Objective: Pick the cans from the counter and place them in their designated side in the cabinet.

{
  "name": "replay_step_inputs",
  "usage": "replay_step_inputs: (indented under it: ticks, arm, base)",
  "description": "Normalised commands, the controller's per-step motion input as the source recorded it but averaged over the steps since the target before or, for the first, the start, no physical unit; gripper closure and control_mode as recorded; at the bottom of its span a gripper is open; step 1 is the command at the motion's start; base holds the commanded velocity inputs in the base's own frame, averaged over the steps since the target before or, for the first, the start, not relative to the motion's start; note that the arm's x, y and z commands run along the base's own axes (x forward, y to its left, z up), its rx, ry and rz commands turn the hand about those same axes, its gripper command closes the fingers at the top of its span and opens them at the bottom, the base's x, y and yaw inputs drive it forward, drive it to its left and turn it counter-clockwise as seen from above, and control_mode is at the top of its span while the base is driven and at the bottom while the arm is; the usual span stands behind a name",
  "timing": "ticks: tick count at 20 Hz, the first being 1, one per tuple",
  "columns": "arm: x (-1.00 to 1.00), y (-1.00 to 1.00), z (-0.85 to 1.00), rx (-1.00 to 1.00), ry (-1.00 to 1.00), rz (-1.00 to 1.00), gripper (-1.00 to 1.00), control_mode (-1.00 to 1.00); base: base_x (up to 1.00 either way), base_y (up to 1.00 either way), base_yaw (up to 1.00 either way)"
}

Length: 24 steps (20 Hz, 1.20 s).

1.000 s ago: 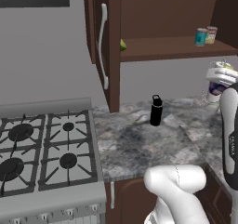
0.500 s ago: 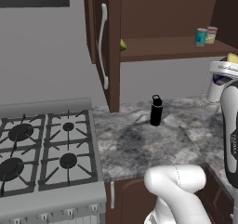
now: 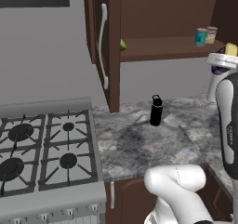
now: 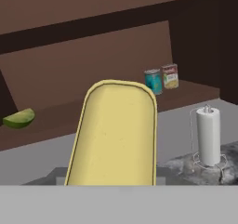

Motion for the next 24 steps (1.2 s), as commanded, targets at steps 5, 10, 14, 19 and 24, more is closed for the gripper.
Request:
replay_step_inputs:
  ticks: [5,10,14,19,24]
  arm:
    - [0.25,0.0,0.19,-0.04,0.0,0.0,1.0,-1.0]
    - [0.26,0.0,0.15,-0.03,0.01,0.0,1.0,-1.0]
    - [0.22,-0.05,0.12,-0.04,0.04,0.0,1.0,-1.0]
    - [0.19,-0.04,0.04,-0.05,0.05,0.0,1.0,-1.0]
    - [0.27,-0.06,0.0,-0.05,0.04,0.0,1.0,-1.0]
  base:
    - [0.0,0.0,0.0]
    - [0.0,0.0,0.0]
    - [0.0,0.0,0.0]
    - [0.0,0.0,0.0]
    - [0.0,0.0,0.0]
